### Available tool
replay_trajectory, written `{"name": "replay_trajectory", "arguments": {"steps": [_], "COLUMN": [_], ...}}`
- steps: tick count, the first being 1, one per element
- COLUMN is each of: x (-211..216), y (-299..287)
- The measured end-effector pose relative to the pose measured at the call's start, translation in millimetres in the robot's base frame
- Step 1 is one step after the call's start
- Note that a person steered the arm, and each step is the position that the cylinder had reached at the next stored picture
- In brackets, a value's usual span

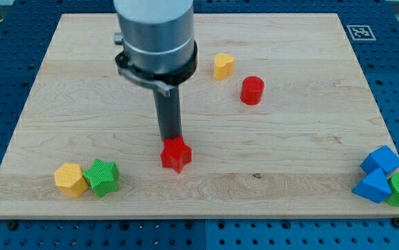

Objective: Push the red star right to the green star

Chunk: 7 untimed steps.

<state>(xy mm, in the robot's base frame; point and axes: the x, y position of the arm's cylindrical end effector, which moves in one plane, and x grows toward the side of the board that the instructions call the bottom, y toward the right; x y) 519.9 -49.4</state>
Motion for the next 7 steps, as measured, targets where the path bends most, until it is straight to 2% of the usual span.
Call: {"name": "replay_trajectory", "arguments": {"steps": [1,3,4,5,6,7], "x": [20,8,31,50,50,50], "y": [-1,41,54,47,1,-20]}}
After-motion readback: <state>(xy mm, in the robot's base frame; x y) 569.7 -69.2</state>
